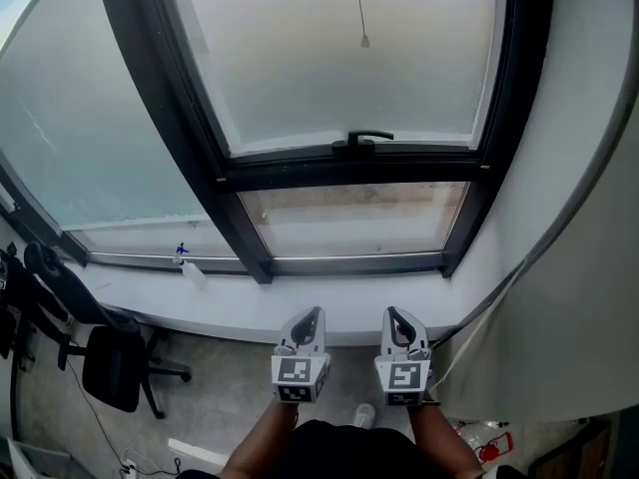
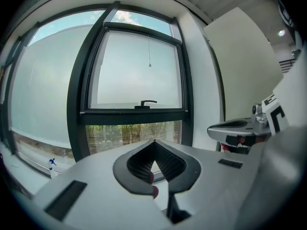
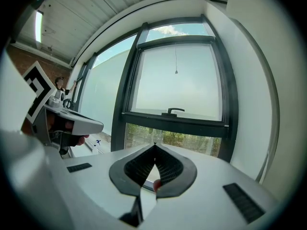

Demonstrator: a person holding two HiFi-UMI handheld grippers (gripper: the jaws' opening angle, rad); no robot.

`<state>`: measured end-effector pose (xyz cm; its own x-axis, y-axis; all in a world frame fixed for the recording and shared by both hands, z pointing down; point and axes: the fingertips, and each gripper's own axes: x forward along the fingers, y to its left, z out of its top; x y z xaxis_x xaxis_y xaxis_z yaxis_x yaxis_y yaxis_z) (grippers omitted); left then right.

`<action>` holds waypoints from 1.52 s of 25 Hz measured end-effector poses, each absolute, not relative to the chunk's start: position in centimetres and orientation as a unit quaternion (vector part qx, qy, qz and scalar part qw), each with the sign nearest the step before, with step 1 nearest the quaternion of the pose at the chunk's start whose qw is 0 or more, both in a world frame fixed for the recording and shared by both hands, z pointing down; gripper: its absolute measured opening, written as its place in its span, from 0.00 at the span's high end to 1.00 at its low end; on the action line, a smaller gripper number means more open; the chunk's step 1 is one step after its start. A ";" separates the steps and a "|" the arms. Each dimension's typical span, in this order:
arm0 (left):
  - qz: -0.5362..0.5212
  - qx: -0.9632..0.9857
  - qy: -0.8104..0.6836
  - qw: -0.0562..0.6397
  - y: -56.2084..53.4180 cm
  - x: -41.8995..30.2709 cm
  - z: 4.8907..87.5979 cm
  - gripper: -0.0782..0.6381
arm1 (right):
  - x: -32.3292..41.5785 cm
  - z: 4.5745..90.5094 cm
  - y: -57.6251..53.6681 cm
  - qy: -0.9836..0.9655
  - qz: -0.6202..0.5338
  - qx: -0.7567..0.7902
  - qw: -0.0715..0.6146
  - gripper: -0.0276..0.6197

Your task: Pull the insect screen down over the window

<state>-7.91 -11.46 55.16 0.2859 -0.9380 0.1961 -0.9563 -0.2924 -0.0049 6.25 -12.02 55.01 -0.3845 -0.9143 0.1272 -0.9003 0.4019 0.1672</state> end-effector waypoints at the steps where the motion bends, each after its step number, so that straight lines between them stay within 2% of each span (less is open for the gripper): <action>1: 0.081 0.798 -0.595 0.053 -11.8 -7.8 54.9 0.89 | 6.3 54.9 -12.3 -0.832 -0.035 0.545 0.096 0.95; 13: 0.081 0.795 -0.596 0.072 -15.4 -9.7 56.2 0.89 | 5.1 53.8 -17.5 -0.826 -0.026 0.555 0.096 0.95; 32: 0.070 0.807 -0.582 0.074 -31.5 -15.8 56.8 0.89 | -1.9 54.8 -31.3 -0.828 -0.055 0.544 0.120 0.95; 38: 0.055 0.824 -0.557 0.087 -35.0 -15.0 55.8 0.89 | -3.2 54.8 -33.5 -0.827 -0.040 0.548 0.117 0.95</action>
